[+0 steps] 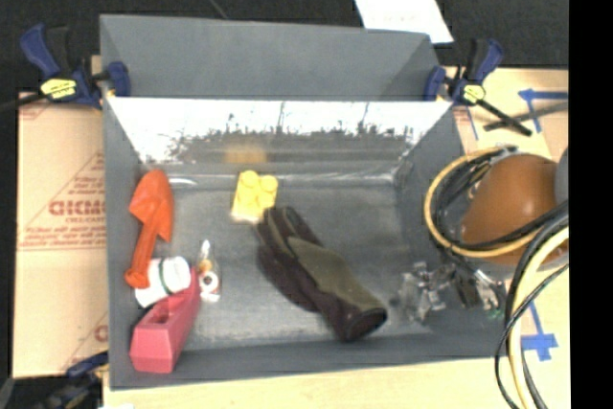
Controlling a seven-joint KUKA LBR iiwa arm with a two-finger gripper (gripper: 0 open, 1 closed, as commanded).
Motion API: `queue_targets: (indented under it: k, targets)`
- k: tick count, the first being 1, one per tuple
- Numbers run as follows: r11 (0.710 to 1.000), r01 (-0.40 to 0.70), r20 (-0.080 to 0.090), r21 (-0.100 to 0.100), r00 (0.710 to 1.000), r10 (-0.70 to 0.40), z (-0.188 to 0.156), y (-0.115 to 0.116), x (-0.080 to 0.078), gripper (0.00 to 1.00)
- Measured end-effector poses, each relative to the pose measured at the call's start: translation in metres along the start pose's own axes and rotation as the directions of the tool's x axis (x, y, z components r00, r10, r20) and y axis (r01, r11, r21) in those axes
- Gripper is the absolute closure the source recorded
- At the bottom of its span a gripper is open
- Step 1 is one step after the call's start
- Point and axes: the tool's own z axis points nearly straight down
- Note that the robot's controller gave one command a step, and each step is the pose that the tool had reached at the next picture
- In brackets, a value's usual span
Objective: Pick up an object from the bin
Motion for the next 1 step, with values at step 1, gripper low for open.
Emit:
queue_targets:
  k: [1]
  targets:
    - [1.0,0.017,0.004,-0.001,1.0,-0.017,0.0135,0.0604,-0.0146,1.0]
